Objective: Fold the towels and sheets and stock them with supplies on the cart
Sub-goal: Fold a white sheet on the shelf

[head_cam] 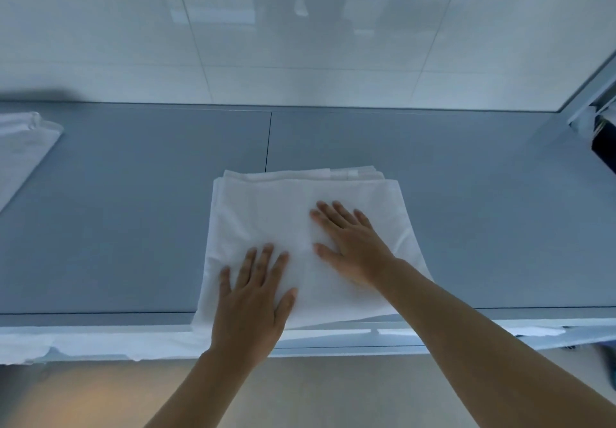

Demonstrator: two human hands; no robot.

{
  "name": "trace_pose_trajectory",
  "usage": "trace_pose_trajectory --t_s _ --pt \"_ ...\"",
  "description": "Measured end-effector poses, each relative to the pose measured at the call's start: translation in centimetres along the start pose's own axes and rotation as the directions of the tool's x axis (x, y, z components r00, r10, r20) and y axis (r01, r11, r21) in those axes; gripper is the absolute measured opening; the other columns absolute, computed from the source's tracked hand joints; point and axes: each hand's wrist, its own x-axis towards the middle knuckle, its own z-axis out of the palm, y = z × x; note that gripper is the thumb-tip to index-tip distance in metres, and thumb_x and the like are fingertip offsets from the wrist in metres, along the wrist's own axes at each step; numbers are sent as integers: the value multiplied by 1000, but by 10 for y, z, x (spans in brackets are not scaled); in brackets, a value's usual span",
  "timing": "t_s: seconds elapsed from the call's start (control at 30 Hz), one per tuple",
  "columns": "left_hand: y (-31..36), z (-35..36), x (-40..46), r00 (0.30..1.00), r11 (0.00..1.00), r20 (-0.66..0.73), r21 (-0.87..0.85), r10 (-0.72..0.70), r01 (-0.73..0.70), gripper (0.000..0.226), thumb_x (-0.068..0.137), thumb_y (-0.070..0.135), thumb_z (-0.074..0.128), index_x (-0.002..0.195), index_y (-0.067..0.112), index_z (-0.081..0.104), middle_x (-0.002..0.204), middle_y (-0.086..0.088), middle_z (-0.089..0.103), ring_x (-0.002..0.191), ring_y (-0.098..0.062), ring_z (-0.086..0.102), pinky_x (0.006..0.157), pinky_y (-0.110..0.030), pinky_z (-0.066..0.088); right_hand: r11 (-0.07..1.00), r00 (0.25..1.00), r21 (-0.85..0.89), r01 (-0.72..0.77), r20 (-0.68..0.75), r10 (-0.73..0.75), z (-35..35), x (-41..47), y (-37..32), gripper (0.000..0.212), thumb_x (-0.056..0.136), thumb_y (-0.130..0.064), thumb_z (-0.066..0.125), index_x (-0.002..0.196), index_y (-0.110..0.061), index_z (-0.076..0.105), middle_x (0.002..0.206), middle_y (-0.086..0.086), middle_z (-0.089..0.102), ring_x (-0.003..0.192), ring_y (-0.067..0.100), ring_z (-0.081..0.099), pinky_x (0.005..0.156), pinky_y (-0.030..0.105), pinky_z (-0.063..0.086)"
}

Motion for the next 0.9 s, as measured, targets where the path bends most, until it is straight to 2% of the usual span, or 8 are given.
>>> trace_pose_trajectory --t_s 0.1,0.3,0.37,0.47,0.6,0.77,0.83,0.9 --pt "-22 1 13 998 998 -16 5 68 -67 62 103 60 22 160 37 29 170 9 21 157 -19 21 121 -57 24 999 996 22 -44 -72 45 13 7 -2 72 101 -63 30 164 -36 7 172 -15 -2 158 10 -5 128 46 6" --pt "-79 -18 75 966 965 31 49 256 -257 58 102 53 16 159 47 25 169 16 17 157 -14 18 123 -48 20 942 912 109 -317 -237 334 37 13 -39 74 98 -65 25 164 -32 15 173 -7 10 159 19 5 128 48 7" --pt "-80 -21 88 976 974 9 51 219 -220 58 101 48 17 157 46 33 168 13 24 155 -16 24 123 -49 21 914 875 128 -385 -265 405 40 16 -47 74 98 -64 26 163 -31 17 172 -6 12 159 21 6 127 48 7" --pt "-67 -19 88 996 1000 -90 -11 18 -19 53 103 40 26 152 39 46 165 6 35 153 -24 30 123 -53 19 878 829 143 -457 -290 479 44 16 -58 74 98 -63 29 163 -30 19 172 -6 14 158 22 8 127 49 7" --pt "-45 -10 60 992 990 -58 -92 -114 108 54 104 48 26 154 33 42 166 2 32 156 -27 19 123 -59 13 819 765 174 -547 -293 573 48 11 -83 75 97 -63 28 163 -29 15 172 -6 12 158 21 5 127 49 5" --pt "-82 -13 44 998 982 -56 -186 22 -32 65 97 56 19 154 34 43 167 4 29 158 -22 14 113 -54 33 668 633 261 -697 -214 744 61 11 -146 79 99 -61 28 165 -24 5 174 0 0 159 25 -2 126 50 1" --pt "-115 -18 57 992 975 -38 -181 123 -128 67 96 59 18 154 37 42 168 7 27 158 -20 12 114 -50 34 662 634 224 -715 -189 750 64 8 -166 82 97 -63 28 165 -21 10 173 4 5 157 29 5 124 51 11" --pt "-139 -24 70 980 968 -17 -154 197 -197 68 96 62 16 156 39 38 169 9 24 158 -18 10 117 -49 32 718 682 183 -671 -227 695 55 5 -163 77 95 -64 32 159 -21 30 166 5 26 149 32 26 113 52 28"
